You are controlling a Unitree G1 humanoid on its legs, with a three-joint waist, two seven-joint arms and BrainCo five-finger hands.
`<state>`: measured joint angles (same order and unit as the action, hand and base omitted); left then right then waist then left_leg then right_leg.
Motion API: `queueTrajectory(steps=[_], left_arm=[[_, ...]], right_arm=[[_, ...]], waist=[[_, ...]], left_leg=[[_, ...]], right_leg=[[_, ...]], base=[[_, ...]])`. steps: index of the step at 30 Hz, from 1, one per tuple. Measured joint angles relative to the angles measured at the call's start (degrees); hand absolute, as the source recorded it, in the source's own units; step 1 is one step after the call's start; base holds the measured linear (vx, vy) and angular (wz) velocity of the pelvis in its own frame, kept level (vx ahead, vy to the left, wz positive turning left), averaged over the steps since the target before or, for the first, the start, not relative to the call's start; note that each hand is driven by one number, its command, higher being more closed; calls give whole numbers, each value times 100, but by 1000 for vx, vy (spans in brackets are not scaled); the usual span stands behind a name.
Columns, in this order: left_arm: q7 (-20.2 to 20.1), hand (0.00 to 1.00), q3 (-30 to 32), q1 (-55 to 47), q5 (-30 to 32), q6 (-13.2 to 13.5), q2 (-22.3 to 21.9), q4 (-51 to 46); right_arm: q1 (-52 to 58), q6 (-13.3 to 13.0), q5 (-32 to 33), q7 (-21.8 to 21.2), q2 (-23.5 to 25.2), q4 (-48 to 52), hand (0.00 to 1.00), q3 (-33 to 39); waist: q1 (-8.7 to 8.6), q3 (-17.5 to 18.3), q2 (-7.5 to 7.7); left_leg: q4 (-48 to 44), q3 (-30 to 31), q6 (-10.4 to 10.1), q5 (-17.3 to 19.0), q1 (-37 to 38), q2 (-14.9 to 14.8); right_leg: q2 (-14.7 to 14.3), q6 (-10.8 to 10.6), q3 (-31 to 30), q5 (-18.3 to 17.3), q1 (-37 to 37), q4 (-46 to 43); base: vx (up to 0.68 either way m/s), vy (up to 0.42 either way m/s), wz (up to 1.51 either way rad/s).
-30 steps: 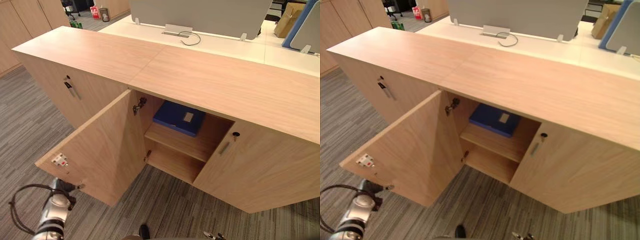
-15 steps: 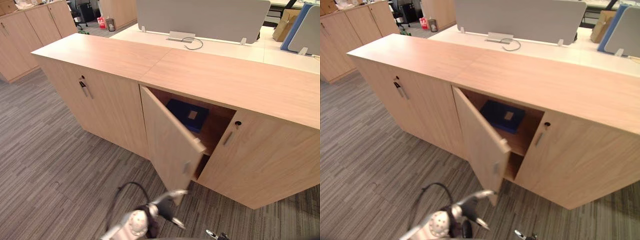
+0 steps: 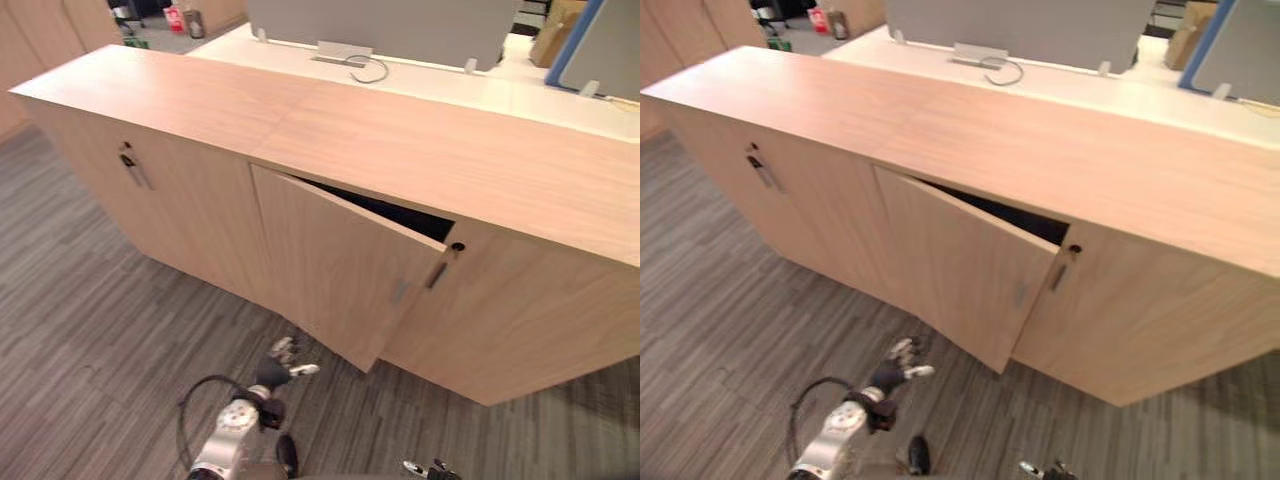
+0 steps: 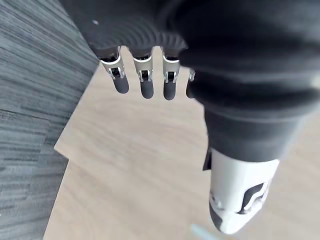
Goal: Walk over to the cabinet, pick up the folder, carry it to the office cabinet, place the folder inside the office cabinet, then close the office cabinet door
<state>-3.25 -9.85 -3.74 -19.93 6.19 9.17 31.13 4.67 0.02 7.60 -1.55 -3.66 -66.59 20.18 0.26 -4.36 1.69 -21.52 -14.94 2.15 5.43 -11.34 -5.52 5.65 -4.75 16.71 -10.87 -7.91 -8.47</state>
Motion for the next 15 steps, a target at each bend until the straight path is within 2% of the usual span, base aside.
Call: queueTrajectory(steps=[1,3,4,5,6,7,11,13,15], left_arm=[[58,0,223,-2,-49,0,-2,92],[174,0,1029,22,-312,34,-28,409],[183,0,1211,15,-374,43,-52,491],[206,0,1510,-27,-465,71,-157,680],[256,0,1733,-75,-465,122,-242,849],[288,0,1804,-57,-464,129,-243,1009],[389,0,1990,-108,-223,171,-271,1938],[366,0,2108,-172,217,64,-338,2695],[316,0,2253,-311,387,-40,-428,2981]], right_arm=[[0,-2,-6,0,-1,2,0,-1],[-13,-1,-97,-2,-59,37,0,13],[-13,-1,-165,-2,-90,47,0,33],[-1,1,-247,-8,-186,67,0,70],[-7,5,-373,-10,-311,65,0,113],[-5,7,-475,-22,-311,73,0,116],[34,21,-663,-31,-86,149,0,117],[37,12,-649,-32,14,161,0,177],[51,11,-650,-31,62,158,0,352]], waist=[[22,2,-5],[43,-24,-4],[59,-33,-20],[114,14,-104],[100,73,-308],[61,72,-310],[43,124,-117],[12,203,-57],[-18,194,-49]], left_leg=[[-191,20,-34,75,-33,-98],[-653,668,-44,93,-172,-97],[-787,853,-57,101,-229,-66],[-531,1525,-318,308,-221,121],[-233,1807,-495,358,-82,122],[-106,1739,-478,276,-15,158],[792,1325,-432,-105,462,301],[1535,1205,-415,-503,750,410],[2012,1204,-394,-756,1005,454]], right_leg=[[-57,18,-113,11,-9,5],[-111,84,-498,57,25,18],[-109,91,-614,62,43,14],[-130,95,-814,67,120,-27],[-208,94,-982,62,262,-53],[-183,83,-1017,74,267,-61],[87,47,-1280,129,395,-52],[184,18,-1371,243,452,132],[206,0,-1369,310,360,255]], base=[[84,-54,-90],[44,-55,-83],[-8,-12,-94],[-4,58,-92],[0,84,-78],[13,75,-53],[-23,67,-39],[-2,35,-23],[4,28,1]])
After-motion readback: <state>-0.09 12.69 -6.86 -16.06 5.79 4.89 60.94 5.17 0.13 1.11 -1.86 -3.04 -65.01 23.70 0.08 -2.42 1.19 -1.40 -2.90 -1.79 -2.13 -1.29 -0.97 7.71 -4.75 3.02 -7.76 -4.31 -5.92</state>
